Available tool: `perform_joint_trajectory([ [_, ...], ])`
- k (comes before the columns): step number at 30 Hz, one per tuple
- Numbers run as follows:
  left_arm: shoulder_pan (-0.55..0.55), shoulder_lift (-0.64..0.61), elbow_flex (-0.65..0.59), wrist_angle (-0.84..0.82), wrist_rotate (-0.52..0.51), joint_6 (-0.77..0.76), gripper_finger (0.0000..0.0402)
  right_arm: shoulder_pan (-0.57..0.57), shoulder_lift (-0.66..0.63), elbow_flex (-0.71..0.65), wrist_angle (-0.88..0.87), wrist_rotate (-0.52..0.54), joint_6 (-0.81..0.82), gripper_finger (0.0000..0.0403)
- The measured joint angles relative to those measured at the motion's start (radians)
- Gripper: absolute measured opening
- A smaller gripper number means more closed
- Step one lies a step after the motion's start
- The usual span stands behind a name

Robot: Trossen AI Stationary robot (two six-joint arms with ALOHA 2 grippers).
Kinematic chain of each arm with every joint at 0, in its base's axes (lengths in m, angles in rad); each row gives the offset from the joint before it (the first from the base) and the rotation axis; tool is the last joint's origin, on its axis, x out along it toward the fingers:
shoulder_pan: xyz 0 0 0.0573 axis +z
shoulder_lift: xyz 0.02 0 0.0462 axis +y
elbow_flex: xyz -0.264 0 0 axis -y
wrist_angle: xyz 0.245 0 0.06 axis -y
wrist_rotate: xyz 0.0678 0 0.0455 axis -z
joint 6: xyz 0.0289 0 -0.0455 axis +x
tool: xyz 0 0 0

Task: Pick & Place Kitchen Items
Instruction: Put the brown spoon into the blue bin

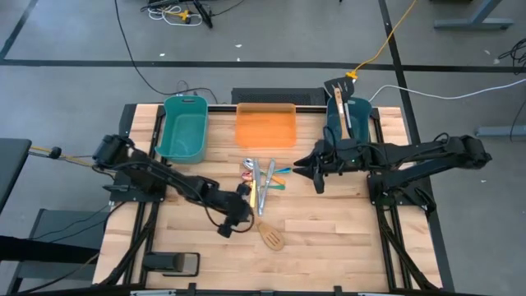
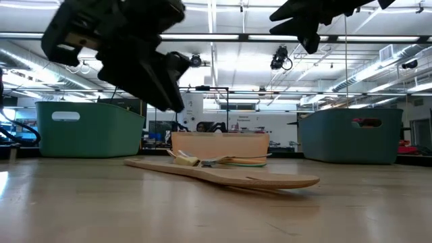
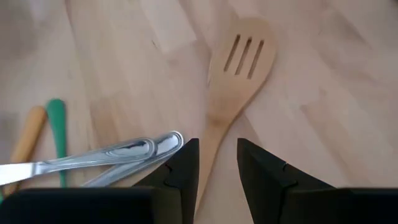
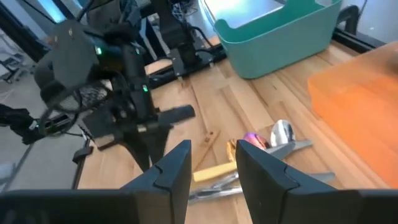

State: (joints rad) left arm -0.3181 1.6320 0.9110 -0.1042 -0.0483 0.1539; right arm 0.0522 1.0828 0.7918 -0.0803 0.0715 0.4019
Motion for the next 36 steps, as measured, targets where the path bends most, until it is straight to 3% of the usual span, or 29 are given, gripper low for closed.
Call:
perform_joint_trajectory([
  [12,-0.007,0.218,0.304,-0.370,0.008,0.176,0.0115,0.014,0.078,0.000,0.054,0.000,-0.004,0.0137],
  [16,-0.012,0.268,0.361,-0.422,0.003,0.200,0.0115,0.014,0.093,0.000,0.061,0.000,-0.010,0.0137],
  [29,-0.023,0.302,0.387,-0.442,-0.092,0.265,0.0115,0.014,0.105,0.000,0.088,-0.001,-0.019,0.0137],
  [36,-0.022,0.302,0.387,-0.440,-0.090,0.280,0.0115,0.014,0.105,0.000,0.092,-0.001,-0.019,0.0137],
])
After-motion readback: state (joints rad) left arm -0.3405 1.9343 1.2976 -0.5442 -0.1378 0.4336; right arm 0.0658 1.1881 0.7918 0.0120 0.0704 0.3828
